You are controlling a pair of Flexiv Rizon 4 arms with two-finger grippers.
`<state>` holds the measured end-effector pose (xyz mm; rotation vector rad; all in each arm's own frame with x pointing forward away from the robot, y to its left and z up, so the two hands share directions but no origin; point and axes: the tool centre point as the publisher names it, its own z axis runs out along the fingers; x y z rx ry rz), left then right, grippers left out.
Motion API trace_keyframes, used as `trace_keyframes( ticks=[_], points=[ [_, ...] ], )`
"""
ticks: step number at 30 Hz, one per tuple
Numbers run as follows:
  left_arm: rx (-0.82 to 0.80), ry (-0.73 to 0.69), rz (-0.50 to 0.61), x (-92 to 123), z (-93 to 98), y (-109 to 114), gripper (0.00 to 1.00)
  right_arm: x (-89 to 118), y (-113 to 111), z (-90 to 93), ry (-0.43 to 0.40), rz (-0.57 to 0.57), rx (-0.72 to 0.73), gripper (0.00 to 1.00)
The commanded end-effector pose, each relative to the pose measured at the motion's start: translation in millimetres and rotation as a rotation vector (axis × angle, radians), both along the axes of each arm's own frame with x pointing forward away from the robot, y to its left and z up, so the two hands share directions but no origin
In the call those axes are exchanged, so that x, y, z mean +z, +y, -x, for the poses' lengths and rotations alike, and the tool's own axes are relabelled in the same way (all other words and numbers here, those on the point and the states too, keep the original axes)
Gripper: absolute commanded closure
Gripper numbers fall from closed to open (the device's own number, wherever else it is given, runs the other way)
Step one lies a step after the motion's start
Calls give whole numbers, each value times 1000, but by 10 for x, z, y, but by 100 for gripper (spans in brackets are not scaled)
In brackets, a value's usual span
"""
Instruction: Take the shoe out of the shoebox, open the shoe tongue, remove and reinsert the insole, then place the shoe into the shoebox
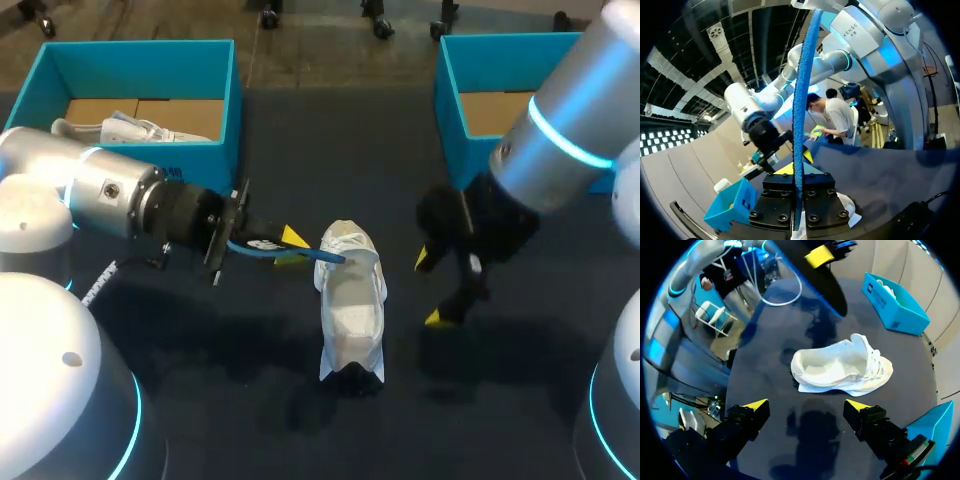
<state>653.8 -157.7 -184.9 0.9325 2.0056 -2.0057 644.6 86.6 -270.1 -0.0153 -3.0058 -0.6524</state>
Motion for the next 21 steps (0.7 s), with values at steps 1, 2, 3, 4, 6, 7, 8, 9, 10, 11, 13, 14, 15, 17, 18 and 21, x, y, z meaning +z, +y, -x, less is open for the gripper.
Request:
trace_keyframes(
  ticks=[1, 2, 3, 4, 6, 7, 8, 9, 10, 11, 13, 14, 15, 17, 18, 21],
  points=[
    [6, -2, -4, 17, 31, 18, 100, 16, 23, 38, -24, 9, -14, 0],
    [6, -2, -4, 17, 31, 18, 100, 16, 23, 38, -24, 9, -14, 0],
    [6, -2, -4, 17, 31, 18, 100, 16, 23, 38, -24, 9, -14, 0],
    [6, -2, -4, 17, 31, 18, 100, 16, 23, 38, -24, 9, -14, 0],
    [3, 4, -4, -2, 44, 5, 100, 11, 32, 20, -20, 12, -20, 0],
    [-3, 12, 1, -38, 80, -2, 100, -15, 52, 14, -38, 13, -10, 0],
    [-12, 17, 8, -64, 111, 8, 100, -59, 72, 20, -43, 5, -3, 0],
    [-19, 24, 11, -82, 139, 25, 100, -133, 87, 30, -35, -6, -11, 0],
    [-18, 27, 16, -99, 160, 40, 100, -207, 105, 43, -48, -21, -4, 0],
    [-20, 42, 24, -117, 184, 57, 100, -294, 120, 52, -42, -38, 2, 0],
    [-20, 61, 45, -142, 221, 86, 100, -464, 151, 60, -30, -60, 5, 0],
    [-20, 66, 49, -153, 233, 93, 100, -505, 159, 64, -32, -69, 4, 0],
    [-26, 80, 64, -173, 258, 104, 100, -605, 175, 70, -39, -89, -1, 0],
    [-26, 85, 69, -202, 294, 113, 100, -694, 200, 74, -50, -103, -3, 0],
    [-28, 92, 71, -209, 301, 114, 100, -738, 219, 70, -47, -104, -4, 0],
    [-29, 113, 74, -259, 320, 108, 100, -858, 285, 54, -27, -108, -4, 0]
  ],
)
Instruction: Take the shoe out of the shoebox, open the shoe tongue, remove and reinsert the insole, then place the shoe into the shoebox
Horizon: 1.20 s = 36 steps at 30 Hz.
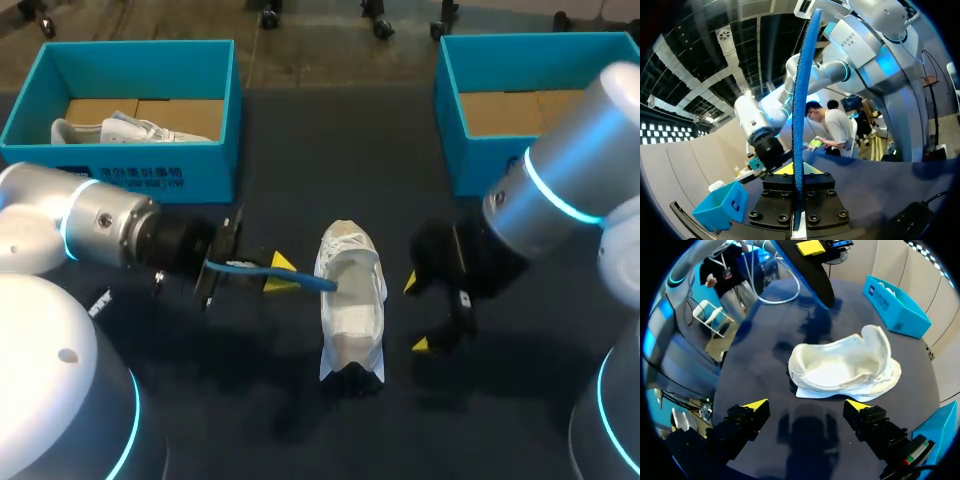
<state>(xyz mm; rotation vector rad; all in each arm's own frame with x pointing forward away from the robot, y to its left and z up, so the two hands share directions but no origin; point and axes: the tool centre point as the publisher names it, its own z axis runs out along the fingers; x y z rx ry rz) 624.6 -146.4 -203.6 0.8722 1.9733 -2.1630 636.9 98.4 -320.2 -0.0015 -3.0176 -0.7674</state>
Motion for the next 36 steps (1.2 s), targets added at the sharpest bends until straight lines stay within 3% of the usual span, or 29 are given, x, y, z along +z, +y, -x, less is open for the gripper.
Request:
trace_keyframes(
  ticks=[1, 11, 14, 19, 24, 36],
  points=[
    [-1, 12, 5, -86, 31, -8, 100, -387, 179, -27, 26, -38, -7, 0],
    [-1, 12, 5, -86, 31, -8, 100, -428, 182, -34, 49, -38, -7, 0],
    [-14, 29, 4, -146, 64, -61, 100, -375, 174, -83, 27, -4, -40, 0],
    [-30, 28, 8, -176, 98, -75, 100, -440, 157, -142, -13, -43, -99, 0],
    [-32, 26, 17, -189, 94, -88, 100, -489, 169, -177, 0, -44, -126, 0],
    [-40, 34, 32, -262, 100, -114, 100, -398, 194, -231, -1, -12, -144, 0]
  ],
)
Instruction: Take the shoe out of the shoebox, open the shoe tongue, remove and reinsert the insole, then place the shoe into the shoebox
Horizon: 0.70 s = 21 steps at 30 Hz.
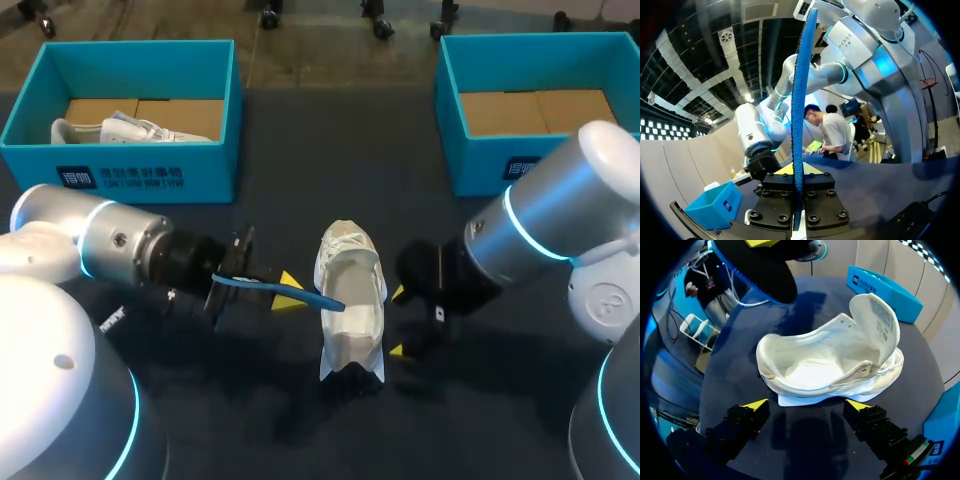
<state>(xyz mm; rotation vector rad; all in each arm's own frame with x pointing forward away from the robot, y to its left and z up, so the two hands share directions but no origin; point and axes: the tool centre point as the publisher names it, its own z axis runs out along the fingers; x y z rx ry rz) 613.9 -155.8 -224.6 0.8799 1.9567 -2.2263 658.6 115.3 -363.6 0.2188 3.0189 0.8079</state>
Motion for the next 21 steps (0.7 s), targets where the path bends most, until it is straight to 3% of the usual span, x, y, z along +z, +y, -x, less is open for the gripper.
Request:
trace_keyframes(
  ticks=[1, 21],
  points=[
    [-9, 3, 7, -59, 2, -18, 100, 37, 27, -19, 3, 10, -1, 0],
    [15, -39, -16, -179, 126, -54, 100, 39, 36, -23, 4, 11, 3, 0]
  ],
)
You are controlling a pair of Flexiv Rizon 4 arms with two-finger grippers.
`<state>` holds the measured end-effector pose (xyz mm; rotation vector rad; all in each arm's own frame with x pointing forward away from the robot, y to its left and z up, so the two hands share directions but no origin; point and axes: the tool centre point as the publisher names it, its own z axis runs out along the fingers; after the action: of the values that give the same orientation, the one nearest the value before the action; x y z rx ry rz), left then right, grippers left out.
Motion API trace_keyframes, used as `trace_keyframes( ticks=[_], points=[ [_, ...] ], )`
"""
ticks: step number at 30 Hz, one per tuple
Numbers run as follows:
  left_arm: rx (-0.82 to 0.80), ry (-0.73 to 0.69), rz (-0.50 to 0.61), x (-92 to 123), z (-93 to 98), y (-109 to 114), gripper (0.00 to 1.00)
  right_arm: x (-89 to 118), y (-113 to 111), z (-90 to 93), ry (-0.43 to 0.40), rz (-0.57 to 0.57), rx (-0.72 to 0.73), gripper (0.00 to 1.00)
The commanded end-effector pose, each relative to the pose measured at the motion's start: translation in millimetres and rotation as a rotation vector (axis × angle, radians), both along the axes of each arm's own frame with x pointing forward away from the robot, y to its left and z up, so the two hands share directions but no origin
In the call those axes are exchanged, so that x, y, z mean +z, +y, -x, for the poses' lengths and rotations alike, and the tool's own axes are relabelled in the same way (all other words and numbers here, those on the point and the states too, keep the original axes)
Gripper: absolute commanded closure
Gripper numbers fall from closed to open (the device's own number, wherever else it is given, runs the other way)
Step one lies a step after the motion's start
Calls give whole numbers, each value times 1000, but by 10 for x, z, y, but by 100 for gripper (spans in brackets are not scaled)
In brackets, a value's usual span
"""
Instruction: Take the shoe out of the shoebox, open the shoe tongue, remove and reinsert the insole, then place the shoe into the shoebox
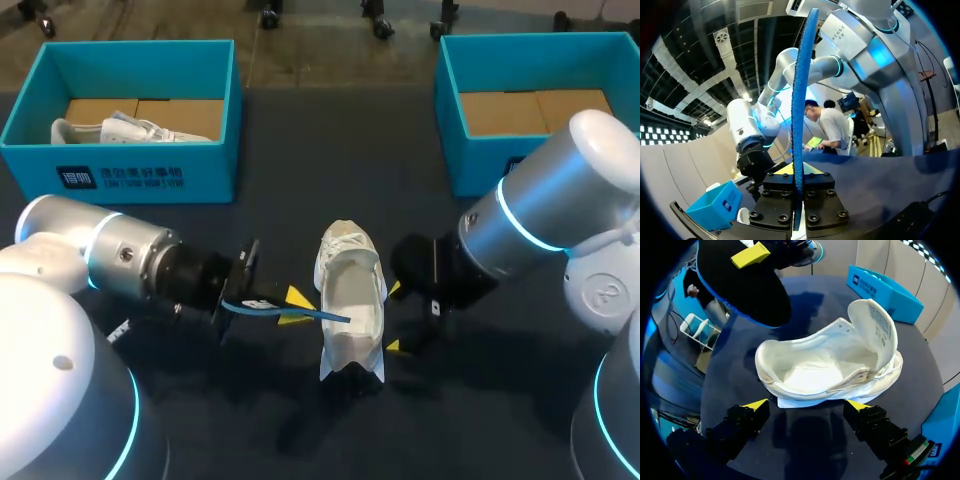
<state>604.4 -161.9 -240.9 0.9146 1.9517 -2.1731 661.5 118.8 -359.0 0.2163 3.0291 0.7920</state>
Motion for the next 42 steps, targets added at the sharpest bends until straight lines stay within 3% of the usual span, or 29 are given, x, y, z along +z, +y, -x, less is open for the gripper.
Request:
trace_keyframes(
  ticks=[1, 20, 42],
  points=[
    [8, 7, -5, -29, 40, 4, 100, -7, 2, 5, -2, -1, 0, 0],
    [85, -7, -27, -240, 28, -250, 100, -7, 2, 5, -2, -1, 0, 0],
    [230, -10, -50, -548, -220, -515, 100, -7, 2, 5, -2, -1, 0, 0]
  ],
)
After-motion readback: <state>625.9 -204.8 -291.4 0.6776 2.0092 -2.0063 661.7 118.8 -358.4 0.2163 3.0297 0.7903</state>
